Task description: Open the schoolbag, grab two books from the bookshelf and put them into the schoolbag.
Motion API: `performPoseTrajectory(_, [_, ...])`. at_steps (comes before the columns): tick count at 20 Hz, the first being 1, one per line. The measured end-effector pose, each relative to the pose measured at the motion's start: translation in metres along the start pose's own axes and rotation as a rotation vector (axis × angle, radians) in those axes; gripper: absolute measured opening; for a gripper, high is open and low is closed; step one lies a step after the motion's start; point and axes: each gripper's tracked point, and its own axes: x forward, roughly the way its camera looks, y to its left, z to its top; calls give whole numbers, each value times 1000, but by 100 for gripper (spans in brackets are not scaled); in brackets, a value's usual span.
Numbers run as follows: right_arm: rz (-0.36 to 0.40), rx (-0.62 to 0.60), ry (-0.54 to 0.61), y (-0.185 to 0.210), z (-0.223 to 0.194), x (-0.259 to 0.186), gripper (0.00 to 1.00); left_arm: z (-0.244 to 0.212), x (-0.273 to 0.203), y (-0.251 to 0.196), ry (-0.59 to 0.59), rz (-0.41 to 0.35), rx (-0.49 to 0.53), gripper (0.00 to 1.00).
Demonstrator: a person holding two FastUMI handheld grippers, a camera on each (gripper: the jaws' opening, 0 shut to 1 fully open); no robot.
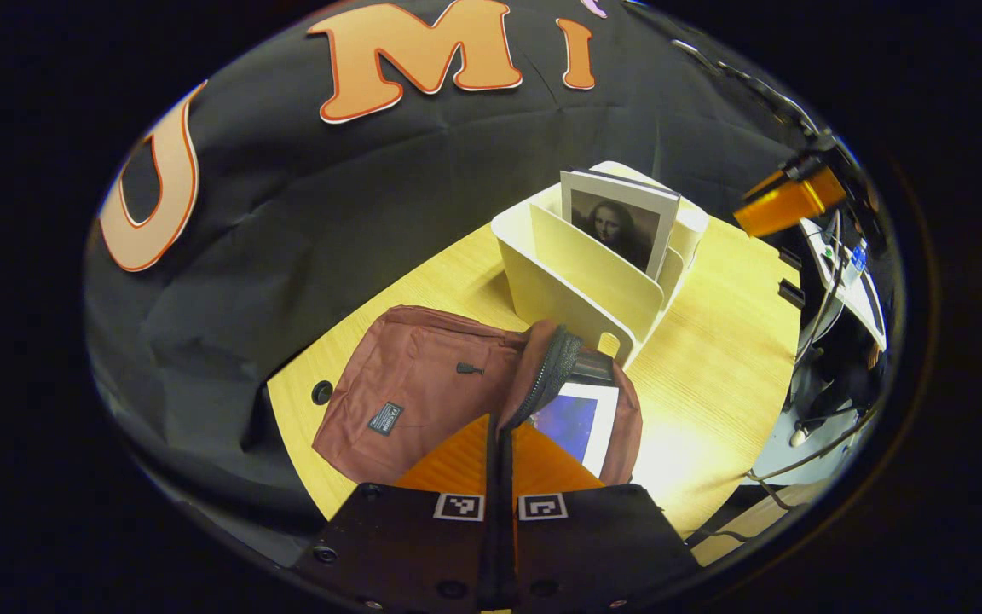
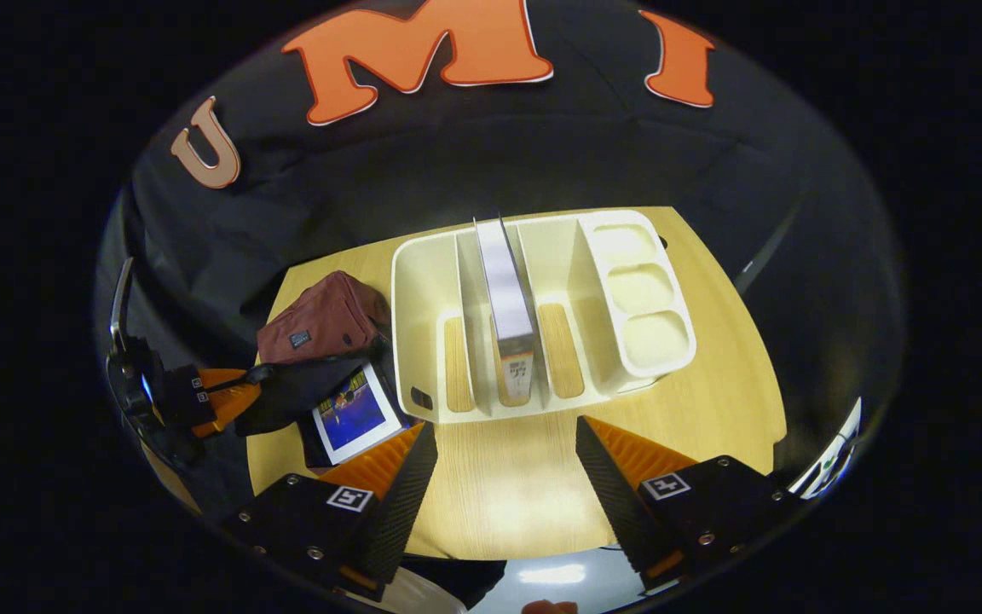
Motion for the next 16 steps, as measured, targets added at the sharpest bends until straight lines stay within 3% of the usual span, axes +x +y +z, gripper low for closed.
performPoseTrajectory(3, [-53,-99,13,-12,44,9,98,-2,2,0,6,2,-11,1])
performPoseTrajectory(5, [-30,-97,33,-2,71,22,98,-1,2,1,10,4,-13,1])
performPoseTrajectory(7, [-53,-140,59,-5,89,44,98,-3,2,5,14,13,-13,1])
performPoseTrajectory(12, [-92,-160,178,-7,95,108,99,-7,6,12,37,24,-26,1])
performPoseTrajectory(16, [-75,-138,254,-5,88,132,99,-10,7,10,49,20,-43,1])
